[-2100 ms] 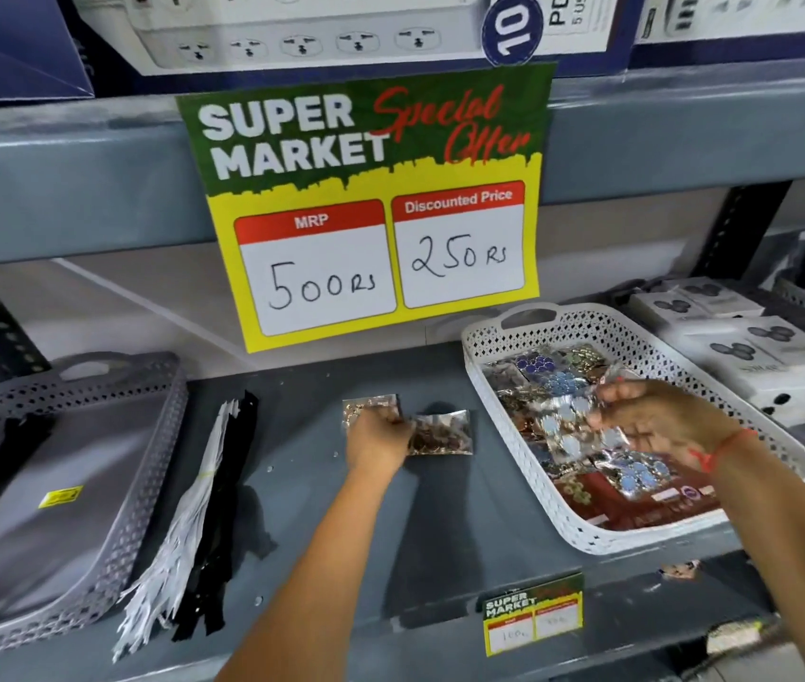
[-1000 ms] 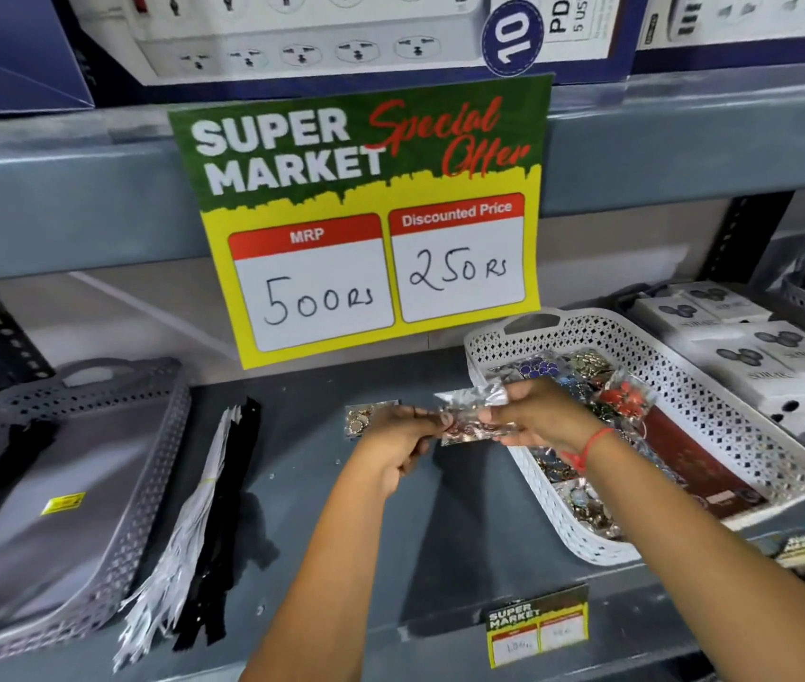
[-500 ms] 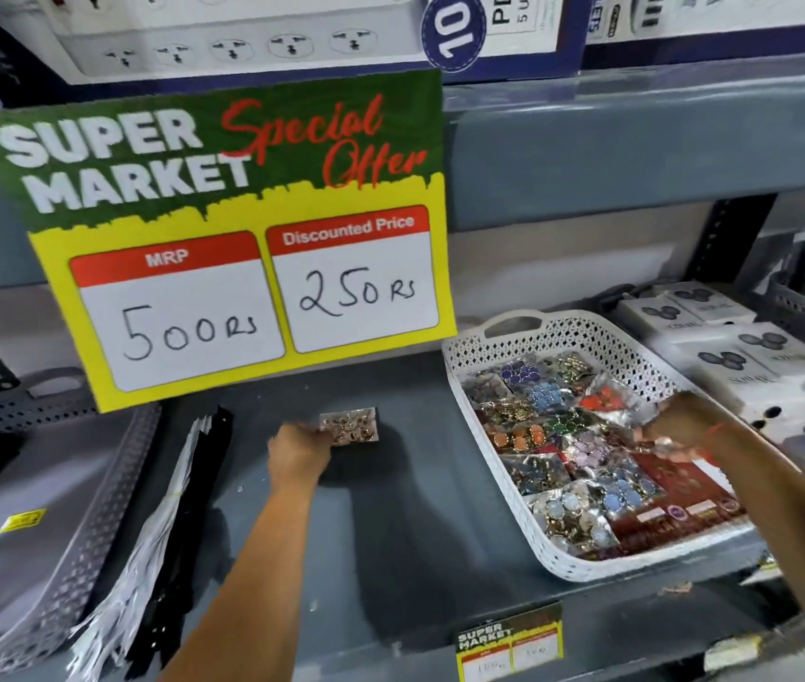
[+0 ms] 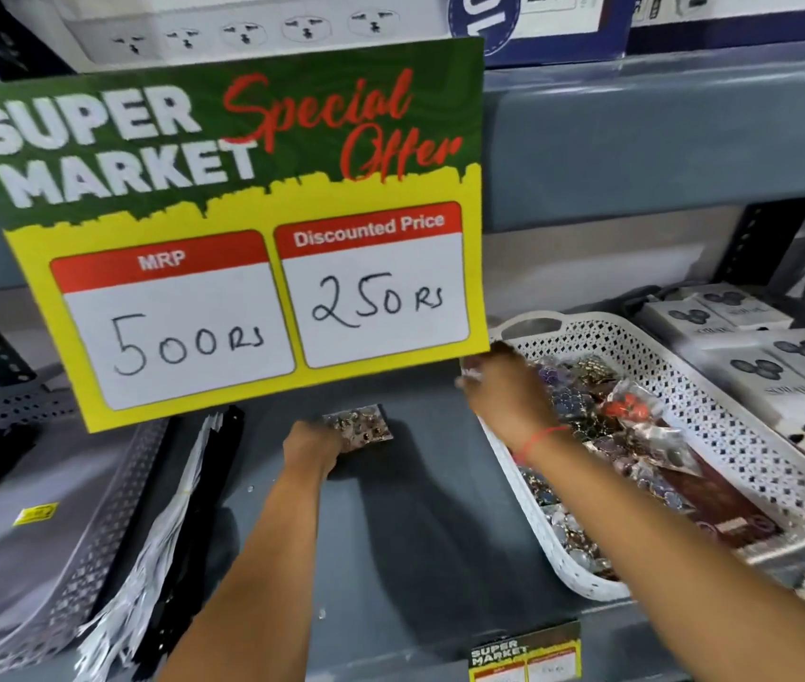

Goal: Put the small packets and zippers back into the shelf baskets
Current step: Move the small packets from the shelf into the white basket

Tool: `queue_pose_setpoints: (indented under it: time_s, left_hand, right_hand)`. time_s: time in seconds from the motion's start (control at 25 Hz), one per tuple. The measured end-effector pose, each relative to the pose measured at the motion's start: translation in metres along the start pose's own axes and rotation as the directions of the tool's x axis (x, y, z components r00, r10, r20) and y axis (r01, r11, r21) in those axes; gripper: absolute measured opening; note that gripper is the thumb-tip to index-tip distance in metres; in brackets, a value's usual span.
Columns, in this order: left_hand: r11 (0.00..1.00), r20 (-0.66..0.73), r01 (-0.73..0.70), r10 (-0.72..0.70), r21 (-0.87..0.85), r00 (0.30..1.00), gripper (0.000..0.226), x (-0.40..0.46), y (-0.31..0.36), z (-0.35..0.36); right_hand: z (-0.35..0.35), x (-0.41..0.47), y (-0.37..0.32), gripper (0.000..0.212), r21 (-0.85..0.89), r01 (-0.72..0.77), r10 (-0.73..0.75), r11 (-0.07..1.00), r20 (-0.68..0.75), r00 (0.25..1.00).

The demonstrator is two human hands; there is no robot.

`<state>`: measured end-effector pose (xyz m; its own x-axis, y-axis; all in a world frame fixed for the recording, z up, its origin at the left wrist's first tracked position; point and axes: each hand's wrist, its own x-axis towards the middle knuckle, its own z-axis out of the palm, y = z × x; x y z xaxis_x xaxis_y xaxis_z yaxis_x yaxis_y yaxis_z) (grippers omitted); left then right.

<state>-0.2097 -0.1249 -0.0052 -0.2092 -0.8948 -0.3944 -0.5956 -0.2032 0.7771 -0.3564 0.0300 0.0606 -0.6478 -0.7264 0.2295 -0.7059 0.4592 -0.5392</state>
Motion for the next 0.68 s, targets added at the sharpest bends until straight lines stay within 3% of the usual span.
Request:
queue_pose_setpoints:
  time_s: [0.04, 0.08, 0.16, 0.2, 0.28, 0.36, 0.48, 0.68]
  left_hand:
    - [0.987, 0.057, 0.055, -0.047, -0.152, 0.997, 0.016, -0.004, -0.002, -0.005]
    - [0.958, 0.129, 0.118, -0.087, -0.261, 0.988, 0.029, -0.007, -0.004, -0.010]
    - [0.909, 0.226, 0.179, -0.097, -0.377, 0.969, 0.038, -0.015, -0.011, -0.022]
    - [0.888, 0.260, 0.196, -0.090, -0.416, 0.961, 0.037, -0.020, -0.013, -0.027]
    - [0.870, 0.308, 0.199, -0.058, -0.451, 0.950, 0.030, -0.032, -0.015, -0.038]
    - [0.869, 0.327, 0.172, -0.012, -0.465, 0.945, 0.024, -0.043, -0.011, -0.042]
    - [0.870, 0.382, 0.121, 0.082, -0.478, 0.920, 0.027, -0.060, 0.011, -0.030]
    - [0.911, 0.497, -0.025, 0.247, -0.412, 0.832, 0.029, -0.109, 0.068, 0.040]
  right_hand:
    - [0.023, -0.001, -0.024, 0.021, 0.123, -0.006, -0.007, 0.992, 0.105, 0.994]
    - [0.045, -0.002, -0.042, 0.014, 0.203, -0.039, -0.006, 0.978, 0.215, 0.977]
    - [0.077, -0.004, -0.059, 0.006, 0.335, -0.243, 0.099, 0.910, 0.394, 0.914]
    - [0.084, -0.006, -0.062, 0.008, 0.431, -0.402, 0.171, 0.808, 0.482, 0.860]
    - [0.085, -0.009, -0.060, 0.035, 0.557, -0.612, 0.242, 0.561, 0.597, 0.765]
    - [0.075, -0.006, -0.053, 0.039, 0.585, -0.607, 0.272, 0.538, 0.561, 0.782]
    - [0.038, -0.001, -0.037, 0.021, 0.617, -0.562, 0.256, 0.551, 0.515, 0.818]
    - [-0.063, -0.004, 0.034, 0.017, 0.628, -0.509, 0.283, 0.589, 0.429, 0.858]
